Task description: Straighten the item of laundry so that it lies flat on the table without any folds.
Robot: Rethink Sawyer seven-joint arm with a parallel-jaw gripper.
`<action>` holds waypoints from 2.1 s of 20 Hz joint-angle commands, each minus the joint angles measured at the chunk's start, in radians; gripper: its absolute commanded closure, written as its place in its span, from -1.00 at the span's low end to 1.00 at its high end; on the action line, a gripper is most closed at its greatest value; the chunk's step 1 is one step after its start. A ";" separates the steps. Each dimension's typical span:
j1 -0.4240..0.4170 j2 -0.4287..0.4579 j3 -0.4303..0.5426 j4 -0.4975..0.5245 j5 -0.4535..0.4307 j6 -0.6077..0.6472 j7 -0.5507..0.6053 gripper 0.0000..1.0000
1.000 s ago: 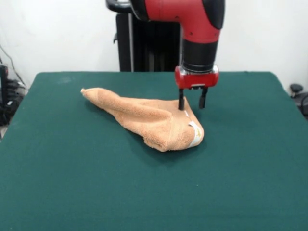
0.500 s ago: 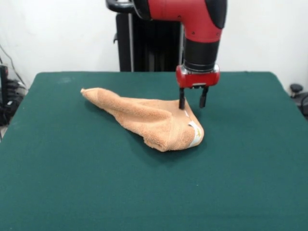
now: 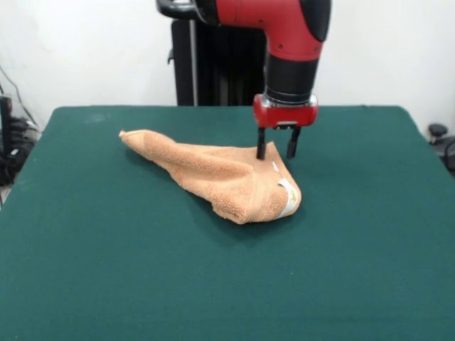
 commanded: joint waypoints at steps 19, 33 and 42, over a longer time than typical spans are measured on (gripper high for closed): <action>0.031 0.005 0.015 0.023 0.014 -0.085 0.206 -1.00; 0.058 0.014 -0.025 0.030 0.020 -0.097 0.217 -1.00; 0.082 0.013 -0.055 0.031 0.009 -0.114 0.207 -1.00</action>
